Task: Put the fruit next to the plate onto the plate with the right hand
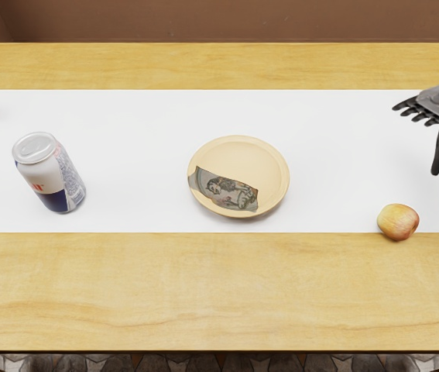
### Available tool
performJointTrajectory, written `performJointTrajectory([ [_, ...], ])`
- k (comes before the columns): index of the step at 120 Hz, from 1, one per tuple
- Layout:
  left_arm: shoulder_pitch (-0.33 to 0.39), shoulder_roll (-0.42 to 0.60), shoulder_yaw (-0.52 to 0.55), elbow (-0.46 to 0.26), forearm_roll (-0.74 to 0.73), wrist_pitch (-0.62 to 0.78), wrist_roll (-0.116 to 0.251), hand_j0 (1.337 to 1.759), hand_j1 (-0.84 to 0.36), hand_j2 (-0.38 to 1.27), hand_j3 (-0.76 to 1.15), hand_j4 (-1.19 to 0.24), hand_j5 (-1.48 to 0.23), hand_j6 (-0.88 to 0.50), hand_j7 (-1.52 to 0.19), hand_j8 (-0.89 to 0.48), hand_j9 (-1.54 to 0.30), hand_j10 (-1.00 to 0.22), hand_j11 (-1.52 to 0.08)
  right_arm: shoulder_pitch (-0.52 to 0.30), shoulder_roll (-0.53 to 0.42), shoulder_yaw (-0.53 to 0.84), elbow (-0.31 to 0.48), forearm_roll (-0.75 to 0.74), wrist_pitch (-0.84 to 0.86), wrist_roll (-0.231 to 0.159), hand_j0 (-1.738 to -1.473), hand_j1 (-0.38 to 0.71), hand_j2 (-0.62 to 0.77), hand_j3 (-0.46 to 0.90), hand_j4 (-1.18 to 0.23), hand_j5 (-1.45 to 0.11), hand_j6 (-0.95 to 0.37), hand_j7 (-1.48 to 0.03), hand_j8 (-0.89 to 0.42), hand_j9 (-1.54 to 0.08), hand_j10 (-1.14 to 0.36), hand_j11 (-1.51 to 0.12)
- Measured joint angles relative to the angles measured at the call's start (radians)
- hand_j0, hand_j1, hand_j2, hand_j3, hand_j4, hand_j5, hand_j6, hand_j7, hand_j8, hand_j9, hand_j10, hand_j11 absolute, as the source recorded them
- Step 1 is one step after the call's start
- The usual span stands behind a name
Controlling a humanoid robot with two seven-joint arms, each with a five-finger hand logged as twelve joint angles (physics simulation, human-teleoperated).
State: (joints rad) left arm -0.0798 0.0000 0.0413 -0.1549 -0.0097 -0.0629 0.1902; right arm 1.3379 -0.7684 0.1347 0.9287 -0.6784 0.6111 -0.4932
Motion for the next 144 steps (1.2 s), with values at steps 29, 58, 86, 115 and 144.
performJointTrajectory([
  [29,0.0,0.0,0.0,0.0,0.0,0.0,0.0,1.658,0.34,0.0,0.0,-0.01,-0.01,-0.01,-0.01,-0.01,-0.01,-0.01,-0.01,0.029,0.013,0.006,0.007,0.021,0.0,-0.065,-1.658,-0.35,0.0,0.0,0.0,0.0,-0.01,0.0,0.0,0.0,0.0,0.0],
  [58,0.0,0.0,0.0,0.0,0.0,0.0,0.0,1.658,0.34,0.0,0.0,-0.01,-0.01,-0.01,-0.01,-0.01,-0.01,-0.01,-0.01,0.058,0.008,0.008,0.057,0.148,0.0,-0.112,-1.658,-0.35,0.0,0.0,0.0,0.0,-0.01,0.0,0.0,0.0,0.0,0.0],
  [86,0.0,0.0,0.0,0.0,0.0,0.0,0.0,1.658,0.34,0.0,0.0,-0.01,-0.01,-0.01,-0.01,-0.01,-0.01,-0.01,-0.01,0.049,-0.161,0.035,0.455,0.048,-0.032,-0.117,-1.658,-0.35,0.0,0.0,0.0,0.0,-0.01,0.0,0.0,0.0,0.0,0.0],
  [115,0.0,0.0,0.0,0.0,0.0,0.0,0.0,1.658,0.34,0.0,0.0,-0.01,-0.01,-0.01,-0.01,-0.01,-0.01,-0.01,-0.01,-0.05,-0.198,0.035,0.639,-0.106,-0.22,-0.118,-1.658,-0.35,0.0,0.0,-0.01,0.0,-0.01,0.0,-0.01,0.0,0.0,0.0],
  [144,0.0,0.0,0.0,0.0,0.0,0.0,0.0,1.658,0.34,0.0,0.0,-0.01,-0.01,-0.01,-0.01,-0.01,-0.01,-0.01,-0.01,-0.175,-0.281,0.037,0.777,-0.275,-0.399,-0.118,-1.658,-0.35,0.0,0.0,-0.01,0.0,-0.01,0.0,-0.01,0.0,-0.01,0.0],
])
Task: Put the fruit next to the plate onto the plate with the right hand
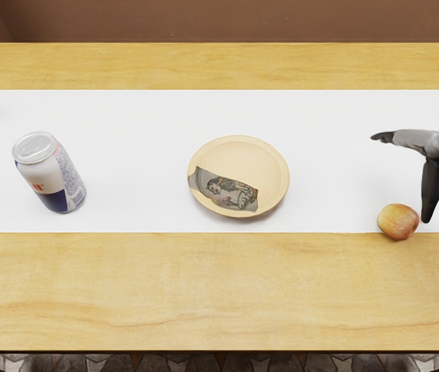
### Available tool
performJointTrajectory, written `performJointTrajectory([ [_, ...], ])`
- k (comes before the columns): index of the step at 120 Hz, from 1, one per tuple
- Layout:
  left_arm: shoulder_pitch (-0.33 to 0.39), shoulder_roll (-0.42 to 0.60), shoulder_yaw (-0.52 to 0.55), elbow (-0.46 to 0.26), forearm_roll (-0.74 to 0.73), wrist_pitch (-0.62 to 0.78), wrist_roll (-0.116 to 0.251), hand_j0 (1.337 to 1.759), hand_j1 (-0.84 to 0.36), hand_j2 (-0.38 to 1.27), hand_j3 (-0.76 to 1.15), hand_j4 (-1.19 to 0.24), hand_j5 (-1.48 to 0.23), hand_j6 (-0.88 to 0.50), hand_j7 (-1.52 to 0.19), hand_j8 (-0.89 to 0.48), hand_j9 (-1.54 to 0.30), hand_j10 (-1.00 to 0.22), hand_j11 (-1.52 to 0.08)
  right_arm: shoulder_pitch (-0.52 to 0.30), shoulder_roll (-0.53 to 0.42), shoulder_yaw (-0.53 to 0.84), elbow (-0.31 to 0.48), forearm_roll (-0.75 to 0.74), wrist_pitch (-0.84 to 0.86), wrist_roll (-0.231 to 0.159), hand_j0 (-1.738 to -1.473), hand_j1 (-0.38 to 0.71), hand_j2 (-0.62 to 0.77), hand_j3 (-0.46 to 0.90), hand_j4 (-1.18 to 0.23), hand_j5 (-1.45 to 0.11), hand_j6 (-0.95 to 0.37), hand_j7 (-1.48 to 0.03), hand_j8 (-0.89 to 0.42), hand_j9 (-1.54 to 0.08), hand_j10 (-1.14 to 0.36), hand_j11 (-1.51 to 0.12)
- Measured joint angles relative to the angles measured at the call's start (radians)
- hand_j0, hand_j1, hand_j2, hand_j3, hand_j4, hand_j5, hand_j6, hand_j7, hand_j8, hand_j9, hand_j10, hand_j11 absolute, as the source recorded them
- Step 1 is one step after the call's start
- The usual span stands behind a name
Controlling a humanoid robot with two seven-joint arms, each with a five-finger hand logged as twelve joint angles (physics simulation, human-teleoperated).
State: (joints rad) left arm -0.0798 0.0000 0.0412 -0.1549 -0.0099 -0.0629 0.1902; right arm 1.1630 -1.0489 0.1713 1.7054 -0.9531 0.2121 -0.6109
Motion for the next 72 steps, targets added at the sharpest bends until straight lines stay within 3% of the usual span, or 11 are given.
performJointTrajectory([
  [31,0.0,0.0,0.0,0.0,0.0,0.0,0.0,1.658,0.34,0.0,0.0,-0.01,-0.01,-0.01,-0.01,-0.01,-0.01,-0.01,-0.01,-0.149,0.002,-0.002,0.037,-0.132,-0.144,0.0,-1.658,-0.34,0.0,0.0,-0.01,-0.01,-0.02,-0.01,-0.01,-0.01,-0.01,-0.01],
  [72,0.0,0.0,0.0,0.0,0.0,0.0,0.0,1.658,0.34,0.0,0.0,-0.01,-0.01,-0.01,-0.01,-0.01,-0.01,-0.01,-0.01,-0.23,0.062,-0.003,0.04,-0.231,-0.214,0.0,-1.658,-0.25,-0.01,0.0,-0.1,-0.12,-0.1,-0.12,-0.1,-0.12,-0.1,-0.12],
])
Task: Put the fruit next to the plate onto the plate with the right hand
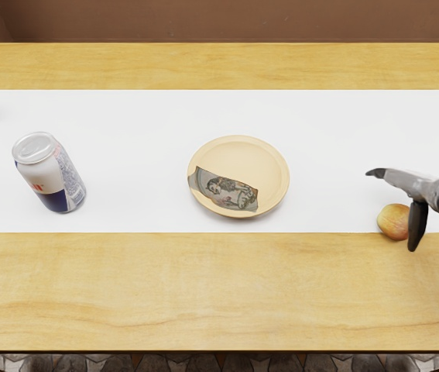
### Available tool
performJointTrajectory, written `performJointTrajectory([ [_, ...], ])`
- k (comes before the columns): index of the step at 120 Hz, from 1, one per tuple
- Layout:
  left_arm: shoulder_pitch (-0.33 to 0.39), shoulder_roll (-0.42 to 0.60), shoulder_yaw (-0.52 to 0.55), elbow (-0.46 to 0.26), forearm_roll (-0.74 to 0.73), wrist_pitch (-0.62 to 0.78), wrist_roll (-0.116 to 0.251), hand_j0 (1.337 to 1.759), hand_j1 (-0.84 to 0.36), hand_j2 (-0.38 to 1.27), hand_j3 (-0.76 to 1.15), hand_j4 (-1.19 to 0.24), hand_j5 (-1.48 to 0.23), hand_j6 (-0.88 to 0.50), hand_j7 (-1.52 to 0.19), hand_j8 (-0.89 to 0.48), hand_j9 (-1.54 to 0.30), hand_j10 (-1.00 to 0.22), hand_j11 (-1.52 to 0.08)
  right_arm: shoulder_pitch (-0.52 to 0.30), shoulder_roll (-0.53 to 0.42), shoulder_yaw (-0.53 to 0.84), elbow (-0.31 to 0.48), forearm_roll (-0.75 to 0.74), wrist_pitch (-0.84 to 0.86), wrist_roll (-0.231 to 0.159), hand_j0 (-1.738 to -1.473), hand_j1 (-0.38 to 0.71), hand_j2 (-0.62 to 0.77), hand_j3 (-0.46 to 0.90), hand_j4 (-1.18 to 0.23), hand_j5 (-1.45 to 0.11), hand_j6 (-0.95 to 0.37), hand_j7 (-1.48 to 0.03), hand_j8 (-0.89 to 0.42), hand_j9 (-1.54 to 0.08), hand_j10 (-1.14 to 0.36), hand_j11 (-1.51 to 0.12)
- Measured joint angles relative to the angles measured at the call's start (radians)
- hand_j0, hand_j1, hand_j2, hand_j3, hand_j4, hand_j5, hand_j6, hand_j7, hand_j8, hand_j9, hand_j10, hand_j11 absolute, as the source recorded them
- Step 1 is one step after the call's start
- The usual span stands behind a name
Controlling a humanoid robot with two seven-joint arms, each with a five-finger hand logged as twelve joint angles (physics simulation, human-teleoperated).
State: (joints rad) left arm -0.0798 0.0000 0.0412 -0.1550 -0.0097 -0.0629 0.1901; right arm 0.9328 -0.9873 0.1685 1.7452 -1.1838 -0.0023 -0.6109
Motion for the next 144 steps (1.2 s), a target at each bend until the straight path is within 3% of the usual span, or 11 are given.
performJointTrajectory([
  [37,0.0,0.0,0.0,0.0,0.0,0.0,0.0,1.658,0.34,0.0,0.0,-0.01,-0.01,-0.01,-0.01,-0.01,-0.01,-0.01,-0.01,-0.061,0.037,0.0,0.0,-0.1,-0.076,0.0,-1.658,-0.19,-0.02,0.0,-0.15,-0.18,-0.15,-0.18,-0.15,-0.18,-0.14,-0.18],
  [144,0.0,0.0,0.0,0.0,0.0,0.0,0.0,1.658,0.34,0.0,0.0,-0.01,-0.01,-0.01,-0.01,-0.01,-0.01,-0.01,-0.01,-0.115,0.033,-0.001,0.0,-0.14,-0.132,0.0,-1.658,-0.11,-0.04,0.0,-0.21,-0.27,-0.22,-0.27,-0.22,-0.27,-0.21,-0.27],
])
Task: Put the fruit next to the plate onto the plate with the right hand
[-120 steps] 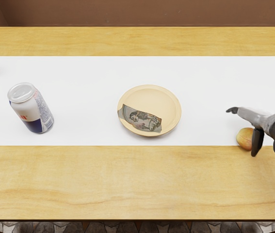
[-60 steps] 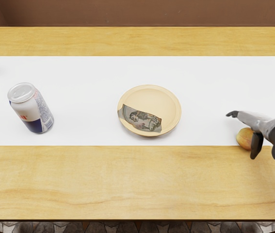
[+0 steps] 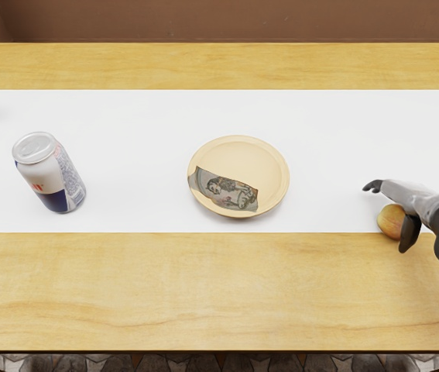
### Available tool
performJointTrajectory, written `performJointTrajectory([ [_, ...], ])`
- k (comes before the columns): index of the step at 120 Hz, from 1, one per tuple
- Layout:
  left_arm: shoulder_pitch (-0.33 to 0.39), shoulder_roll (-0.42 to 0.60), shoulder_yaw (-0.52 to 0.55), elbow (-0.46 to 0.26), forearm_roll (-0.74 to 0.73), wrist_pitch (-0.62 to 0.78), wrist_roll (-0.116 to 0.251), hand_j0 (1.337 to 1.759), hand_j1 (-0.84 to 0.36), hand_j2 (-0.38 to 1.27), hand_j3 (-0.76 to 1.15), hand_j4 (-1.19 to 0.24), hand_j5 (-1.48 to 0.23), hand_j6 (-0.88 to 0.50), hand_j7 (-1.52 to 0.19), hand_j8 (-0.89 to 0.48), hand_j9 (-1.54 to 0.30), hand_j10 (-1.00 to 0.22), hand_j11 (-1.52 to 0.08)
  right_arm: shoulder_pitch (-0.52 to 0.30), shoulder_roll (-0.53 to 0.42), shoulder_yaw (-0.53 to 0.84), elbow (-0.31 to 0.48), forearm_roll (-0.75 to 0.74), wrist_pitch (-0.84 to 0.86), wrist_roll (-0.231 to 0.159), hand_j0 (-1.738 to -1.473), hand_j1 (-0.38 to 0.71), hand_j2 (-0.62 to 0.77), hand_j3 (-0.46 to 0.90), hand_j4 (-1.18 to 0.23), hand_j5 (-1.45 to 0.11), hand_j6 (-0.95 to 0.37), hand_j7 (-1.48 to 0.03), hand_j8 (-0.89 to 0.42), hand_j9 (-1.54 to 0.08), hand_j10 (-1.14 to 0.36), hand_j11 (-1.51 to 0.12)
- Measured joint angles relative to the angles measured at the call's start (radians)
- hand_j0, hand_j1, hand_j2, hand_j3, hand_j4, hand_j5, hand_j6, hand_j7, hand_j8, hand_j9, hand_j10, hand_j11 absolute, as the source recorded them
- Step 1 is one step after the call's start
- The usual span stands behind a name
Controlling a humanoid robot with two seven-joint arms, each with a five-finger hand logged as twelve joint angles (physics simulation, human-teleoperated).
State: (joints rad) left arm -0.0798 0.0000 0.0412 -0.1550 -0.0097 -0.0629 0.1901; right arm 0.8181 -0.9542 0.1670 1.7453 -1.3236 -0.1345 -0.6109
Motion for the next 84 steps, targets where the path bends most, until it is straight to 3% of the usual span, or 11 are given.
performJointTrajectory([
  [84,0.0,0.0,0.0,0.0,0.0,0.0,0.0,1.658,0.34,0.0,0.0,-0.01,-0.01,-0.01,-0.01,-0.01,-0.01,-0.01,-0.01,-0.033,-0.005,-0.001,0.0,-0.027,-0.06,0.0,-1.658,0.02,-0.05,0.0,-0.33,-0.42,-0.33,-0.42,-0.33,-0.42,-0.33,-0.42],
])
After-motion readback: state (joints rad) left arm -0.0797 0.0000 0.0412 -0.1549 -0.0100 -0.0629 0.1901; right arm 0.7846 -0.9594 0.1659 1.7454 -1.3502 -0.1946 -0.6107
